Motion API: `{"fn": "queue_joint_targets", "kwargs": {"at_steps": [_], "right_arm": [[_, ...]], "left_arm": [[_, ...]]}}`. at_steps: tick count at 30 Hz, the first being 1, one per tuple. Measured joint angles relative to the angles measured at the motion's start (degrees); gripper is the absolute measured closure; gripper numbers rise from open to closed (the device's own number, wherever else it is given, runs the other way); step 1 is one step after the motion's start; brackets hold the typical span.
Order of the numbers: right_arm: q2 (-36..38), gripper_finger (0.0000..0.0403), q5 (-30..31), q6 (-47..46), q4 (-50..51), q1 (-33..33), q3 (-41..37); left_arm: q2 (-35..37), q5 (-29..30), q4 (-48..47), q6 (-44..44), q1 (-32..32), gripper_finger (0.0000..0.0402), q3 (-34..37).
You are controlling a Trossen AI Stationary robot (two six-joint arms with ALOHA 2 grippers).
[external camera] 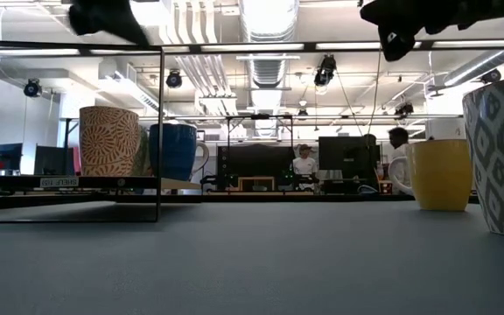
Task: Place coffee mugs
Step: Put the orange patterned mug on the shelf
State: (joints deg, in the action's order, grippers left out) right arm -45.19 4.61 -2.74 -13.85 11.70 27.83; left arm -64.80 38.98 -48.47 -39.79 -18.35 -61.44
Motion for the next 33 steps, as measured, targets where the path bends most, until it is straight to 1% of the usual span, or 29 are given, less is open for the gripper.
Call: {"fn": "queue_joint_targets", "kwargs": {"at_steps": [2, 4, 6, 10, 12, 14, 17, 20, 26, 29, 33], "right_arm": [[0.00, 0.0394, 0.10, -0.55, -0.02, 0.00, 0.00], [0.00, 0.0394, 0.08, -0.55, -0.06, 0.04, 0.00], [0.00, 0.0394, 0.08, -0.55, -0.08, 0.04, 0.00], [0.00, 0.0394, 0.07, -0.55, -0.08, 0.04, 0.00], [0.00, 0.0394, 0.05, -0.55, -0.08, 0.04, 0.00], [0.00, 0.0394, 0.03, -0.52, -0.08, 0.04, 0.00], [0.00, 0.0394, 0.03, -0.44, -0.08, 0.04, 0.00], [0.00, 0.0394, 0.01, -0.34, -0.09, 0.04, 0.00], [0.00, 0.0394, -0.01, -0.24, -0.08, 0.04, 0.00], [0.00, 0.0394, -0.01, -0.24, 0.05, 0.04, 0.00], [0.00, 0.0394, -0.03, -0.24, 0.07, 0.04, 0.00]], "left_arm": [[-1.54, 0.63, 4.63, 3.55, 0.02, 0.0402, 0.12], [-3.49, 3.00, 5.82, 5.07, 0.25, 0.0402, 0.14], [-5.59, 5.15, 4.74, 5.17, 1.02, 0.0402, 0.17], [-9.43, 5.28, -1.34, 2.97, 4.07, 0.0402, -0.51], [-10.57, 4.51, -6.00, 0.84, 6.02, 0.0402, -1.66], [-11.36, 2.55, -10.48, -0.81, 8.31, 0.0402, -2.30], [-11.85, -1.78, -13.29, -1.85, 10.91, 0.0402, -2.41], [-11.67, -4.46, -13.09, -1.73, 12.18, 0.0402, -2.24], [-12.16, -4.48, -12.78, -1.25, 12.53, 0.0402, -2.12], [-12.54, -5.11, -10.80, -0.07, 12.53, 0.0402, -1.70], [-13.92, -8.09, -7.71, 2.78, 12.80, 0.0402, -1.00]]}}
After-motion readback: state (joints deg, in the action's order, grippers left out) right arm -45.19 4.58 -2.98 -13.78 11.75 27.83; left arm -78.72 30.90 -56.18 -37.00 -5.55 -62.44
